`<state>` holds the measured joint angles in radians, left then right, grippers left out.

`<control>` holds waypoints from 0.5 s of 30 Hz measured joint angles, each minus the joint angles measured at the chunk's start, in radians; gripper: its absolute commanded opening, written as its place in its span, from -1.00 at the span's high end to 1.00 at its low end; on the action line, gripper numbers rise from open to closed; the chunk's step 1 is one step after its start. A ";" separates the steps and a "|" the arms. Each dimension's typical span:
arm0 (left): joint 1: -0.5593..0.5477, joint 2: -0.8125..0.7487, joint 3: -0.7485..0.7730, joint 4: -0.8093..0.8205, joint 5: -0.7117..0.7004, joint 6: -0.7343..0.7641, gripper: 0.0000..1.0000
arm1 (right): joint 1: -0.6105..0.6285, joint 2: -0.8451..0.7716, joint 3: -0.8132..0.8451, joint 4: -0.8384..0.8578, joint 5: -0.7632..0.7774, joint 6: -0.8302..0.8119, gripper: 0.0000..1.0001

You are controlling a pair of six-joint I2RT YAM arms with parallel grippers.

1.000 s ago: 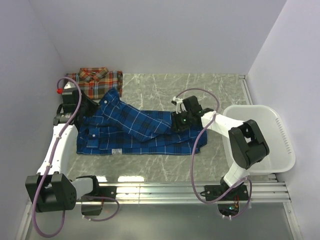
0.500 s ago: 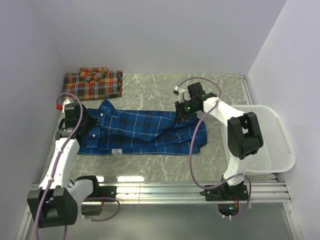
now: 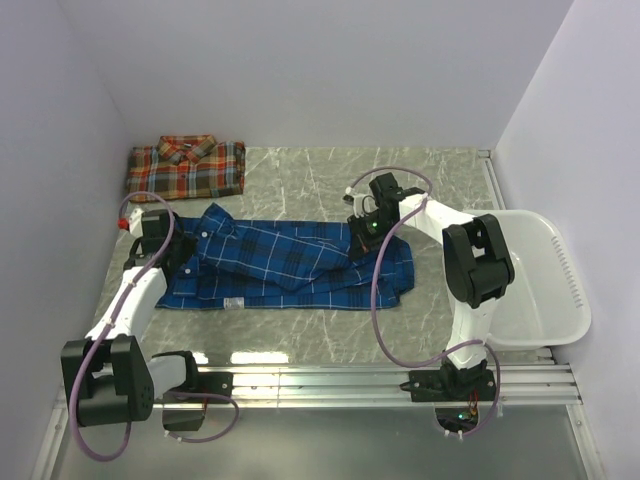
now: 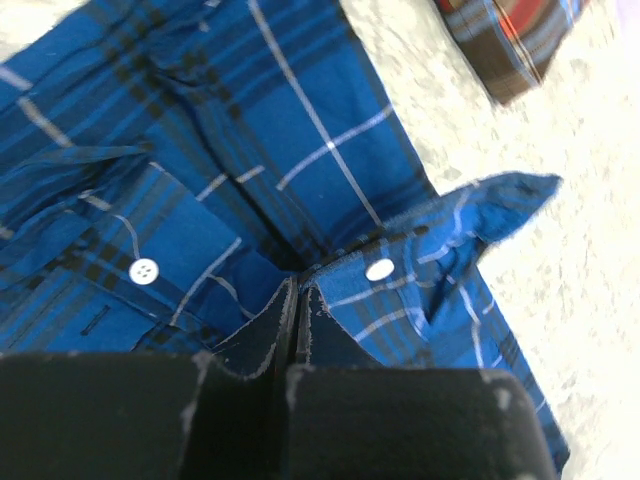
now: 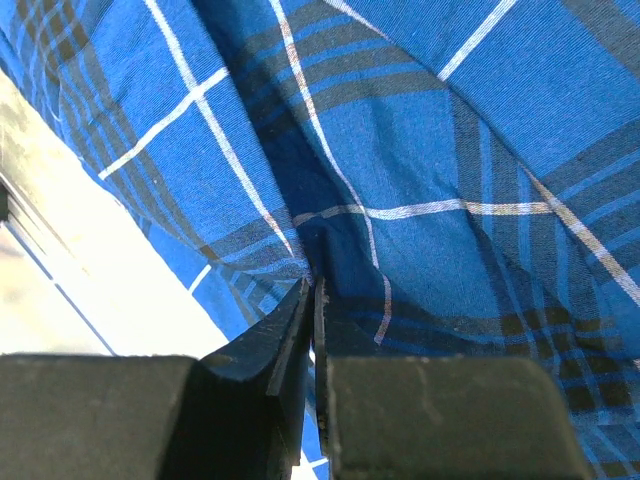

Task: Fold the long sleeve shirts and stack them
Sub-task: Fold the shirt

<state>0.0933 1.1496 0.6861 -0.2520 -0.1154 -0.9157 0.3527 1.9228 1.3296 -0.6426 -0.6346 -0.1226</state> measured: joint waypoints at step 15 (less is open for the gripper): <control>0.008 -0.008 0.011 -0.050 -0.065 -0.001 -0.73 | 0.023 -0.122 -0.036 0.116 0.026 0.100 -0.10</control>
<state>0.1017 1.1419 0.6975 -0.3019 -0.1802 -0.9165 0.3759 1.8008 1.2934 -0.5266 -0.6090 -0.0227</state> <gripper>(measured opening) 0.860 0.537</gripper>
